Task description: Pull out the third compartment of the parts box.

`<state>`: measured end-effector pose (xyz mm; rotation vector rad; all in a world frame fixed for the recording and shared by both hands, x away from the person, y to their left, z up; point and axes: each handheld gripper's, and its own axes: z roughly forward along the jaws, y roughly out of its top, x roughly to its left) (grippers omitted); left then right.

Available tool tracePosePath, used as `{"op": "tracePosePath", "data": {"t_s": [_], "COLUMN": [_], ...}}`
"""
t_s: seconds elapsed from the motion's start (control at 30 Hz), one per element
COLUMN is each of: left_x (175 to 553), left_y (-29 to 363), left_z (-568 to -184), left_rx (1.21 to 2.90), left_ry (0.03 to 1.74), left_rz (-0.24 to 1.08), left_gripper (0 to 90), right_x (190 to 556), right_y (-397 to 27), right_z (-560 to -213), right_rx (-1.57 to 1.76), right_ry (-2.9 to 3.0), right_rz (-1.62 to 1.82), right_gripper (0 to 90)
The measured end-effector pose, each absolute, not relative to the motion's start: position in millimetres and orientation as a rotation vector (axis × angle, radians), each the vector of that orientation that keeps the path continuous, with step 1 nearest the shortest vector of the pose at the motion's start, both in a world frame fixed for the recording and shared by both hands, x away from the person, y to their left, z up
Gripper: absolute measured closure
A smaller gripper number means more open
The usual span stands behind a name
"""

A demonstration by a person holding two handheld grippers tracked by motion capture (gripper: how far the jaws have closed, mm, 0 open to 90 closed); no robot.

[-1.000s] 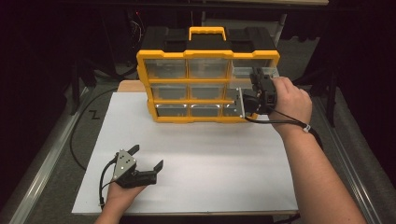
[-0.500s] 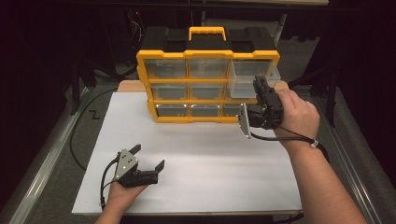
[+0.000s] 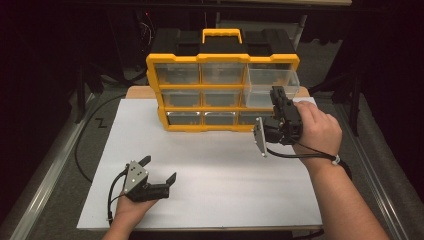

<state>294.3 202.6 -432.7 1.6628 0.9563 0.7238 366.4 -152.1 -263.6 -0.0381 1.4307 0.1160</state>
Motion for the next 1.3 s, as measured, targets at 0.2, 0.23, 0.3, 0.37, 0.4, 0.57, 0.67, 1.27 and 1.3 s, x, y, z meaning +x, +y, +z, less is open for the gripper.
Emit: {"op": "tracePosePath", "data": {"t_s": [0.2,0.23,0.3,0.37,0.4,0.57,0.67,1.27,1.3], "left_x": [293.3,293.3,293.0,292.8,292.5,291.9,291.8,290.5,290.4], "left_y": [203.4,203.4,203.2,203.1,203.1,203.3,203.4,204.0,203.9], "left_z": [-432.2,-432.2,-432.0,-431.8,-431.7,-431.5,-431.6,-431.0,-430.9], "left_rx": [1.655,1.655,1.654,1.654,1.655,1.654,1.657,1.661,1.662], "left_ry": [0.959,0.96,0.957,0.957,0.956,0.957,0.955,0.953,0.951], "left_rz": [0.723,0.722,0.722,0.722,0.723,0.722,0.721,0.731,0.731], "left_gripper": [0.6,0.6,0.6,0.6,0.6,0.6,0.6,0.6,0.6], "right_x": [368.7,369.3,369.9,370.1,370.6,373.6,373.8,372.6,372.6], "right_y": [-151.4,-151.1,-150.8,-150.3,-150.2,-149.5,-149.0,-148.7,-148.7], "right_z": [-265.5,-266.2,-266.1,-265.8,-266.2,-265.4,-264.7,-263.6,-263.6], "right_rx": [-0.041,-0.041,-0.033,-0.03,-0.025,-0.021,-0.024,-0.02,-0.02], "right_ry": [1.431,1.426,1.427,1.431,1.431,1.435,1.438,1.446,1.446], "right_rz": [0.11,0.108,0.122,0.116,0.117,0.113,0.109,0.107,0.107], "right_gripper": [80.2,80.1,79.9,79.9,79.9,79.9,79.9,79.2,79.2]}}
